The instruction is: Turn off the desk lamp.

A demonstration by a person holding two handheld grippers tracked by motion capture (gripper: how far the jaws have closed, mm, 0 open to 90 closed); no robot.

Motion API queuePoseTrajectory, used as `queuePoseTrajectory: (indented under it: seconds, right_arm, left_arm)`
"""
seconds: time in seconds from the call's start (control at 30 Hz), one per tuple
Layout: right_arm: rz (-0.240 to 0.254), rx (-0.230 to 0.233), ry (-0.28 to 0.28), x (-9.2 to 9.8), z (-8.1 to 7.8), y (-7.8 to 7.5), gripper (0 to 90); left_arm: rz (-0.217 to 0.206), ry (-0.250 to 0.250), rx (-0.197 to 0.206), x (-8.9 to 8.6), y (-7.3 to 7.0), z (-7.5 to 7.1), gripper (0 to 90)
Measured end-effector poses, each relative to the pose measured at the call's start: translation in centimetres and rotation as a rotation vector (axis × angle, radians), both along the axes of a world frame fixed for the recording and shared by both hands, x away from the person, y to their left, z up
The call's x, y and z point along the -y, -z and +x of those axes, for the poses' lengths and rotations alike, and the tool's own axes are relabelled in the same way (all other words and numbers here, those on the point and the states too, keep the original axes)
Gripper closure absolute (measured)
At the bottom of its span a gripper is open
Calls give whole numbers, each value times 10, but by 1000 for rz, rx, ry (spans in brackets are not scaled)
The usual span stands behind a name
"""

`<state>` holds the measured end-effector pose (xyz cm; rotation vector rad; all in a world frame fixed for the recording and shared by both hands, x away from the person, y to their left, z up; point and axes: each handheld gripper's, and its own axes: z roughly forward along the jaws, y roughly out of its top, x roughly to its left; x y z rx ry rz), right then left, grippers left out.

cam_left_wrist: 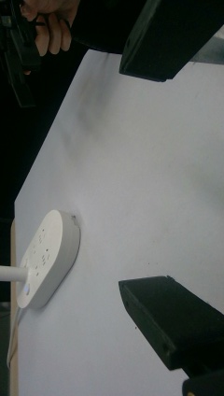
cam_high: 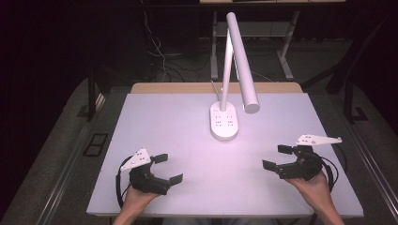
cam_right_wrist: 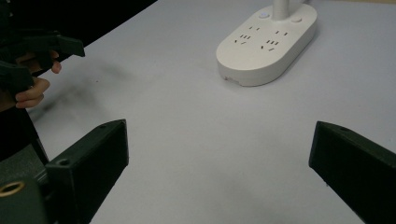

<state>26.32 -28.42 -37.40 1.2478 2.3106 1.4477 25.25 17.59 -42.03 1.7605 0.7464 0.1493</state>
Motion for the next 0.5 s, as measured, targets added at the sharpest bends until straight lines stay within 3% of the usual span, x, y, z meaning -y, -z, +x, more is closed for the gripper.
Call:
queuePoseTrajectory:
  seconds: [0.5]
  right_arm:
    - [-28,-9,-26,-8,19,-9,47]
  left_arm:
    - [-3,-2,-2,0,0,1,0]
